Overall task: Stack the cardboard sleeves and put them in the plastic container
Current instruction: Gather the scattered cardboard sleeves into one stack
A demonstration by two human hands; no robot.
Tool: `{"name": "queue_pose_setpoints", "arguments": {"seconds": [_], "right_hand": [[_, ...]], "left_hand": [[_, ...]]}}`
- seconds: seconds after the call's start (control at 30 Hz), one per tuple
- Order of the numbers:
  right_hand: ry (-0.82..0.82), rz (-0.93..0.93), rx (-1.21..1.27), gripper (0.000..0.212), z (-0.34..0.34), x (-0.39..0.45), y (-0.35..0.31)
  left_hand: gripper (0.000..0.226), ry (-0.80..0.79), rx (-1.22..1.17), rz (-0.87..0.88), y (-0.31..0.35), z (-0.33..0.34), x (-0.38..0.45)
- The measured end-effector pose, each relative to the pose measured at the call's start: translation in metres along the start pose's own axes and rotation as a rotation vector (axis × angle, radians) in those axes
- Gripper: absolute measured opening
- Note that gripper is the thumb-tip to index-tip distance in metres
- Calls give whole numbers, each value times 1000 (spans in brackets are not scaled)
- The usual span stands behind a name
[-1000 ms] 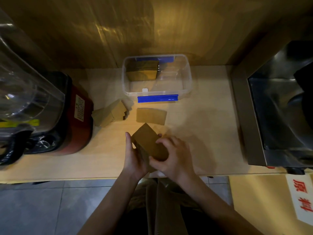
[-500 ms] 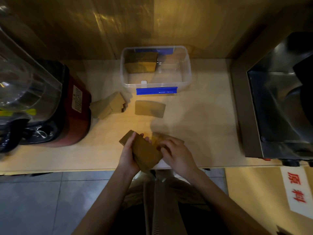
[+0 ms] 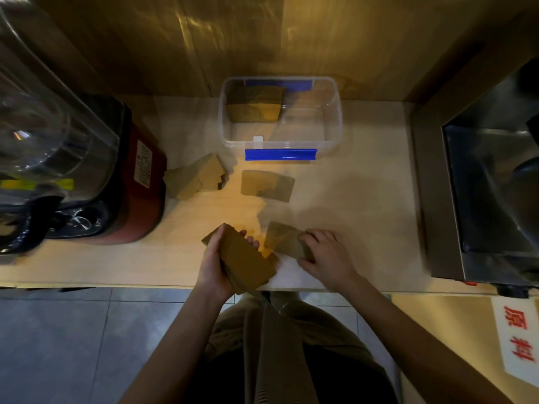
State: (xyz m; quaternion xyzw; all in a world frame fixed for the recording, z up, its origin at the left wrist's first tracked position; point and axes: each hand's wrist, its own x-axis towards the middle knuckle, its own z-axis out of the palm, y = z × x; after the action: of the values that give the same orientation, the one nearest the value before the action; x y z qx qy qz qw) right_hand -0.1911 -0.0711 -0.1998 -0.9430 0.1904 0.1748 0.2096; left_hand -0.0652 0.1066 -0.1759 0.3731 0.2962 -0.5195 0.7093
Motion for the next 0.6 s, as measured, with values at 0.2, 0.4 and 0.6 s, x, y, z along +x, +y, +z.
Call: {"name": "queue_pose_setpoints", "arguments": {"seconds": [0.2,0.4,0.6], "right_hand": [[81,-8,87,47,-36,45,-4],[123,11,115,45,-52,98,-18],[166,35,157,50,-40,122,-26]], "left_hand": [[50,-22,5,-2,12,4,6],[48,-63,-1,54,28,6,9],[46,-37,-24,77,33,5,12]]}}
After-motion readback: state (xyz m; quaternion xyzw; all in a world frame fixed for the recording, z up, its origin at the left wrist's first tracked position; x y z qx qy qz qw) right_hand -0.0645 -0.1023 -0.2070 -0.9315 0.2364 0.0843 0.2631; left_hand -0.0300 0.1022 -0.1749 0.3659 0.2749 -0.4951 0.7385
